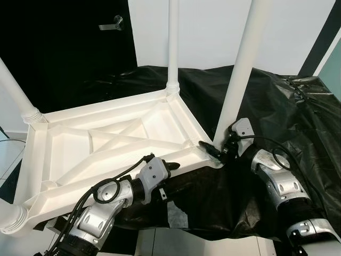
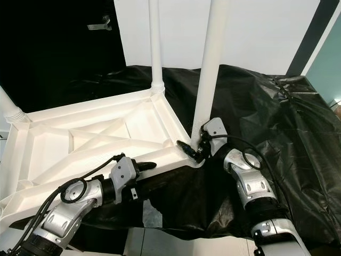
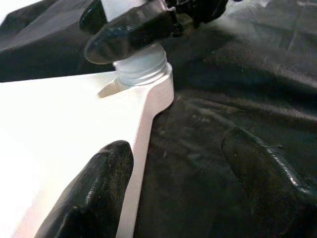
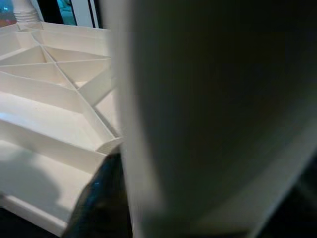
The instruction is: Building children table
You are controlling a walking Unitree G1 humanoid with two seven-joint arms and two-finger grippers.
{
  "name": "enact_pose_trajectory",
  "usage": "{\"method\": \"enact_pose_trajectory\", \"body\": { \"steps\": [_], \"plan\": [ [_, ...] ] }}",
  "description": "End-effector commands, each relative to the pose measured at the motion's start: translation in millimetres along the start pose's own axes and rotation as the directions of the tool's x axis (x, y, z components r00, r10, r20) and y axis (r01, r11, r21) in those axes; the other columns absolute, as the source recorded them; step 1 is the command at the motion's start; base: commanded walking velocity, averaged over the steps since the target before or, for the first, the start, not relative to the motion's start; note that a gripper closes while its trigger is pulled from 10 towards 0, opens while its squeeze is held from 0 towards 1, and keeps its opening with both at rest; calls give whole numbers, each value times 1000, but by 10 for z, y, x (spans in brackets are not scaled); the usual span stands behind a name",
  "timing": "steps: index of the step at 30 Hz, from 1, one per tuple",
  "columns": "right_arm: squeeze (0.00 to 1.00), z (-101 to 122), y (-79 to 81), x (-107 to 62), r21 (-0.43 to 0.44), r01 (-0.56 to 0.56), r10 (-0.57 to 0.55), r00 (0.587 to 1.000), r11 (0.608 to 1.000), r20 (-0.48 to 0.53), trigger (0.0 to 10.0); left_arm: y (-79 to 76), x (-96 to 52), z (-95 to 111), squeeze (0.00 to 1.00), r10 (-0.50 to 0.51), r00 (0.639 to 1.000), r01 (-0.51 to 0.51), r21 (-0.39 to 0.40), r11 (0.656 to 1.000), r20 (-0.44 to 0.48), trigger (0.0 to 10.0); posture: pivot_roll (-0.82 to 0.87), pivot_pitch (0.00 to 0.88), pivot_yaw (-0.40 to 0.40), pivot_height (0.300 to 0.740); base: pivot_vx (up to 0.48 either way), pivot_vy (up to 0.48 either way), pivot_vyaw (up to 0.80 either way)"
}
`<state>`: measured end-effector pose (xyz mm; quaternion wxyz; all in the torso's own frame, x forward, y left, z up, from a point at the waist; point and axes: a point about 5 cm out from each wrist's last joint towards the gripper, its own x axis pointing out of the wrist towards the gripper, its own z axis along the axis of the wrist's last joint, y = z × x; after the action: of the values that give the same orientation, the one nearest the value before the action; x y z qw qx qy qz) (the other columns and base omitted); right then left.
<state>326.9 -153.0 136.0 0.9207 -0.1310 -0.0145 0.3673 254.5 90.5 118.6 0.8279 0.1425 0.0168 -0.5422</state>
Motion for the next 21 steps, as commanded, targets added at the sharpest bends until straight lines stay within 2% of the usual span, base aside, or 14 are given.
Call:
{"method": "enact_pose_trajectory", "body": {
  "steps": [1, 6, 7, 8, 11, 12, 14, 16, 17, 18, 19, 20, 21],
  "plan": [
    [0, -48, 114, 59, 14, -60, 61, 998, 998, -16, 0, 66, -7, -65, 0, 156, 987, -156, -15, 988, -33, 10000, 66, 0, -3, 740, 0, 0, 0],
    [0, -69, 120, 32, 40, -21, 22, 1000, 999, -15, 0, 87, 15, -52, 0, 186, 982, -186, -24, 982, -27, 10000, 66, 0, -9, 740, 0, 0, 0],
    [0, -88, 108, 12, 43, 34, -33, 999, 998, -29, 0, 99, 21, -28, 0, 199, 980, -199, -35, 979, -14, 10000, 70, 0, -15, 740, 0, 0, 0],
    [0, -88, 108, 12, 43, 34, -33, 999, 998, -29, 0, 99, 21, -28, 0, 199, 980, -199, -35, 979, -14, 10000, 70, 0, -15, 740, 0, 0, 0],
    [0, -172, 87, -42, 85, 245, -240, 969, 966, -66, 0, 90, 20, 10, 0, 209, 978, -209, -38, 977, 5, 10000, 77, 0, -29, 740, 0, 0, 0],
    [0, -198, 89, -46, 96, 284, -278, 958, 954, -68, 0, 86, 19, 9, 0, 210, 978, -210, -36, 977, 5, 10000, 77, 0, -29, 740, 0, 0, 0],
    [0, -198, 89, -46, 96, 284, -278, 958, 954, -68, 0, 86, 19, 9, 0, 210, 978, -210, -36, 977, 5, 10000, 77, 0, -29, 740, 0, 0, 0],
    [0, -248, 105, -61, 123, 406, -397, 913, 905, -93, 0, 82, 9, 15, 0, 211, 977, -211, -36, 977, 5, 10000, 76, 0, -36, 740, 0, 0, 0],
    [0, -248, 105, -61, 123, 406, -397, 913, 905, -93, 0, 82, 9, 15, 0, 211, 977, -211, -36, 977, 5, 10000, 76, 0, -36, 740, 0, 0, 0],
    [0, -255, 126, -56, 134, 465, -455, 885, 875, -100, 0, 89, 1, 25, 0, 212, 977, -211, -38, 977, 10, 10000, 73, 0, -38, 740, 0, 0, 0],
    [0, -255, 126, -56, 134, 465, -455, 885, 875, -100, 0, 89, 1, 25, 0, 212, 977, -211, -38, 977, 10, 10000, 73, 0, -38, 740, 0, 0, 0],
    [0, -252, 151, -47, 148, 515, -504, 857, 845, -107, 0, 100, -3, 33, 0, 214, 977, -213, -40, 976, 13, 10000, 73, 0, -39, 740, 0, 0, 0],
    [0, -252, 151, -47, 148, 515, -504, 857, 845, -107, 0, 100, -3, 33, 0, 214, 977, -213, -40, 976, 13, 10000, 73, 0, -39, 740, 0, 0, 0]
  ]
}}
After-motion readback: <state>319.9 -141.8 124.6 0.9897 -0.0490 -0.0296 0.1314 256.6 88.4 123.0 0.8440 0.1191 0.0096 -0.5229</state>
